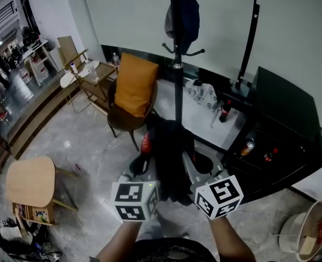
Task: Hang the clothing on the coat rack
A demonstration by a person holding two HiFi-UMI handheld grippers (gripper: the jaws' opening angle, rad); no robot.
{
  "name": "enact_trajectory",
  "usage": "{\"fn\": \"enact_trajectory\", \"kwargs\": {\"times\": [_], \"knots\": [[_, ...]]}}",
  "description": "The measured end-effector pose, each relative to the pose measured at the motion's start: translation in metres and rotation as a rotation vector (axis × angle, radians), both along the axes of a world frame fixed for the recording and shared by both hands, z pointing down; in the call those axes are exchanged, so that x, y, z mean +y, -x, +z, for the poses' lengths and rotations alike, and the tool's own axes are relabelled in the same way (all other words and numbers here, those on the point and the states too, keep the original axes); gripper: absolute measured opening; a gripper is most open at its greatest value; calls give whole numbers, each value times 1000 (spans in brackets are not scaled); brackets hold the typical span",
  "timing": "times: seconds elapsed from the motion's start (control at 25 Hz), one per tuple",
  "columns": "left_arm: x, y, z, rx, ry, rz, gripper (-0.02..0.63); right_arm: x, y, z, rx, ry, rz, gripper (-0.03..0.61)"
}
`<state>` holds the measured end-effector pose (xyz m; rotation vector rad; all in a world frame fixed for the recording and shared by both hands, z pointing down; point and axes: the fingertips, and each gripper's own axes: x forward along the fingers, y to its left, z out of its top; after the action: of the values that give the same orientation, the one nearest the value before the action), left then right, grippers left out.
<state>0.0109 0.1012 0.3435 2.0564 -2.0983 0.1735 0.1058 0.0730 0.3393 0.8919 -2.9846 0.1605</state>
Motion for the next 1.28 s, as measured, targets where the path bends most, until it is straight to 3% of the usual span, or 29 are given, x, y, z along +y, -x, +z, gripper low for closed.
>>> {"fn": "enact_trajectory", "kwargs": {"times": [0.68,1.28], "knots": [[-66,69,-22,31,-13,96,29,-59,66,-23,8,-9,94,23],[-115,131,-12,54,-4,202,29,-93,123,-14,24,-3,195,23]]}}
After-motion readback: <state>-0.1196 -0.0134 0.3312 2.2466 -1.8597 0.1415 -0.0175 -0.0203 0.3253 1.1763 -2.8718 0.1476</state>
